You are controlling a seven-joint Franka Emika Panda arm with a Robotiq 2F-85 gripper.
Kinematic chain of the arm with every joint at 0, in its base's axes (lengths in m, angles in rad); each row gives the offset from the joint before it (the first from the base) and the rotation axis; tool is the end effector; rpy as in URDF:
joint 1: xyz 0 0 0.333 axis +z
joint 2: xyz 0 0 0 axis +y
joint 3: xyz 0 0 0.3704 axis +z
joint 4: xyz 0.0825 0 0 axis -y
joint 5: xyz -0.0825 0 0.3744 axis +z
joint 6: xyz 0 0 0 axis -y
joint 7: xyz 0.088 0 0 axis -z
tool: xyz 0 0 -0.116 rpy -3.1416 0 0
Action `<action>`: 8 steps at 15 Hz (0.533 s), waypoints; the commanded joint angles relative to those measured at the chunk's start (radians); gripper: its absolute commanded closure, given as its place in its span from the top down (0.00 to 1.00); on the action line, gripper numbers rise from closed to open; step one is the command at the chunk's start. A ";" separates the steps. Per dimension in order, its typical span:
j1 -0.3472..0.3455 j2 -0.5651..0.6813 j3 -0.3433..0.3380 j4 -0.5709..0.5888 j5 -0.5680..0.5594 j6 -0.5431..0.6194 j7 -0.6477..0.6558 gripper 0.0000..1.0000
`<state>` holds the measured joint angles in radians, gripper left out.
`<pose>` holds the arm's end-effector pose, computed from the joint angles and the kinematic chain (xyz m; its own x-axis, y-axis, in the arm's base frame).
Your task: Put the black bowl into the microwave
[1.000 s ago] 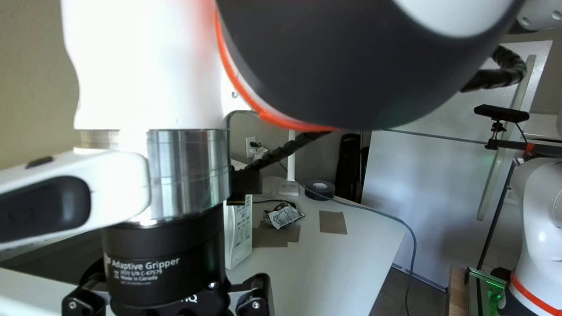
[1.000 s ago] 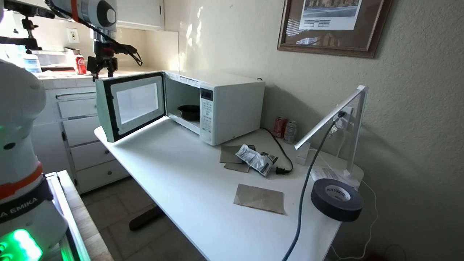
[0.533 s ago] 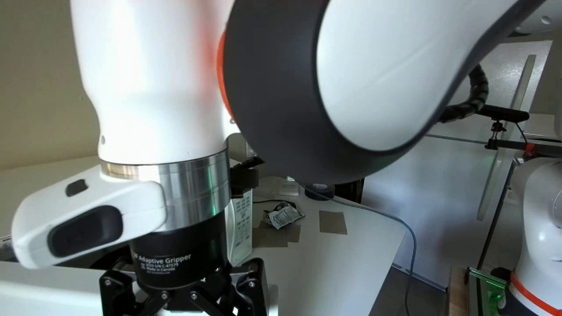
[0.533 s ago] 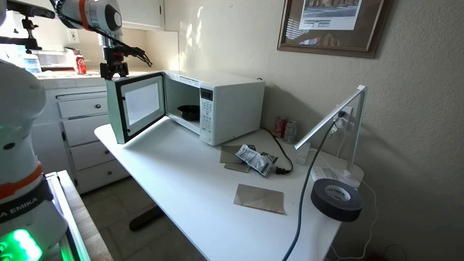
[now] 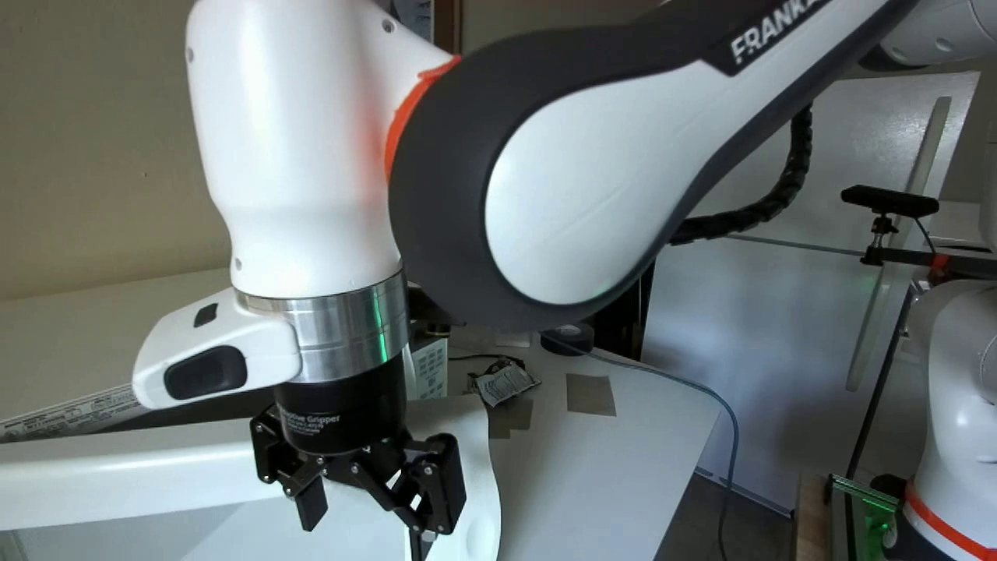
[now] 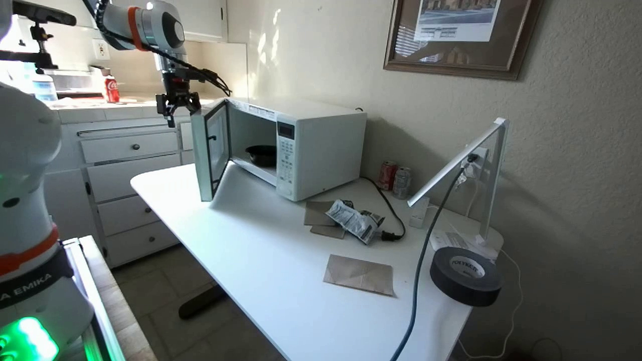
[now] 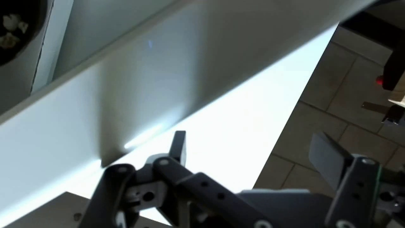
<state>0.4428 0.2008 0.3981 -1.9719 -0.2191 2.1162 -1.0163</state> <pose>0.4109 0.4248 0.4237 -0.3844 0.9164 -0.1117 0.9212 0.3887 0.0191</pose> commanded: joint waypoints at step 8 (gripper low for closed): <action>-0.047 0.074 -0.090 -0.006 -0.126 0.215 0.511 1.00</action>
<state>0.4078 0.2582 0.3268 -1.9722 -0.2981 2.2654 -0.6444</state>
